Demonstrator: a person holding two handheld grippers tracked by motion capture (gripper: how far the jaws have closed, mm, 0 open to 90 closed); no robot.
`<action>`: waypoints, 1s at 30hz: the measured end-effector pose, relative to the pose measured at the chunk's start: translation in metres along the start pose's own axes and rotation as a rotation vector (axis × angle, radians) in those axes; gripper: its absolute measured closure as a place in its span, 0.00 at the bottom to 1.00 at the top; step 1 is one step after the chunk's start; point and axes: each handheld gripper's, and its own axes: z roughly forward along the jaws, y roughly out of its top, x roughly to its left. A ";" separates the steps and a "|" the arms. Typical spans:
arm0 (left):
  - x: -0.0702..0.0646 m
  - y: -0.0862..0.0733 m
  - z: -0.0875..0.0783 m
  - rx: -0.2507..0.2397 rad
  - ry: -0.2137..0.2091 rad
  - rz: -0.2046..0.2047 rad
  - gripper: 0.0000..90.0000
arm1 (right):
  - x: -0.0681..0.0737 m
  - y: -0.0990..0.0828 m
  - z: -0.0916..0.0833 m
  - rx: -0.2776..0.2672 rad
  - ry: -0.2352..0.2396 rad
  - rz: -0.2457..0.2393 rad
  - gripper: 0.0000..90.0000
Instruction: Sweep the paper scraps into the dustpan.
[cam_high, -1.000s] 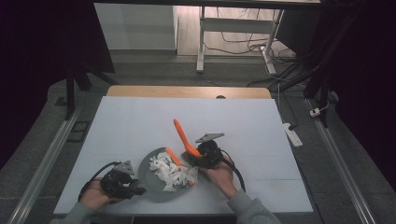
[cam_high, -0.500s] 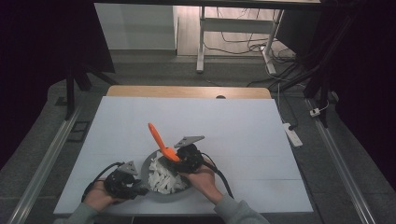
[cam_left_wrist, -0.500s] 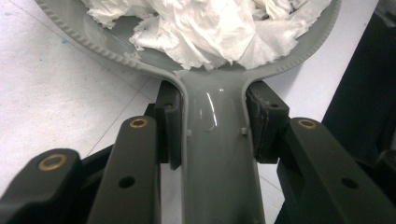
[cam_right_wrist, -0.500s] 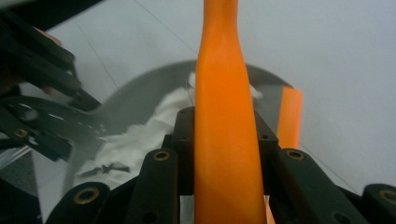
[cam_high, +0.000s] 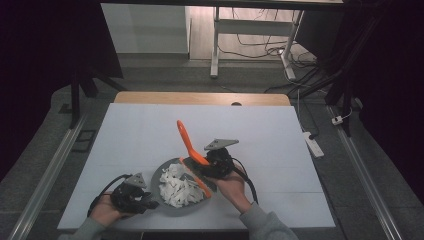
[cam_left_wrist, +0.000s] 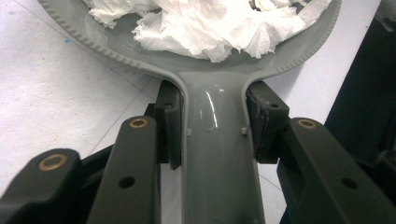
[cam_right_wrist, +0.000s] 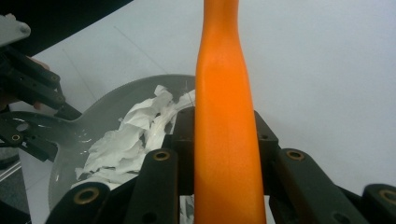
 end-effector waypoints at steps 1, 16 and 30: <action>0.000 0.000 0.000 -0.001 0.000 0.000 0.68 | -0.001 0.000 -0.002 -0.005 -0.003 0.000 0.78; 0.001 -0.002 0.000 -0.010 0.009 -0.015 0.68 | -0.015 -0.012 -0.014 0.095 0.029 0.016 0.78; 0.000 0.002 0.003 -0.002 0.000 -0.004 0.68 | -0.036 -0.018 0.017 0.150 -0.090 0.017 0.78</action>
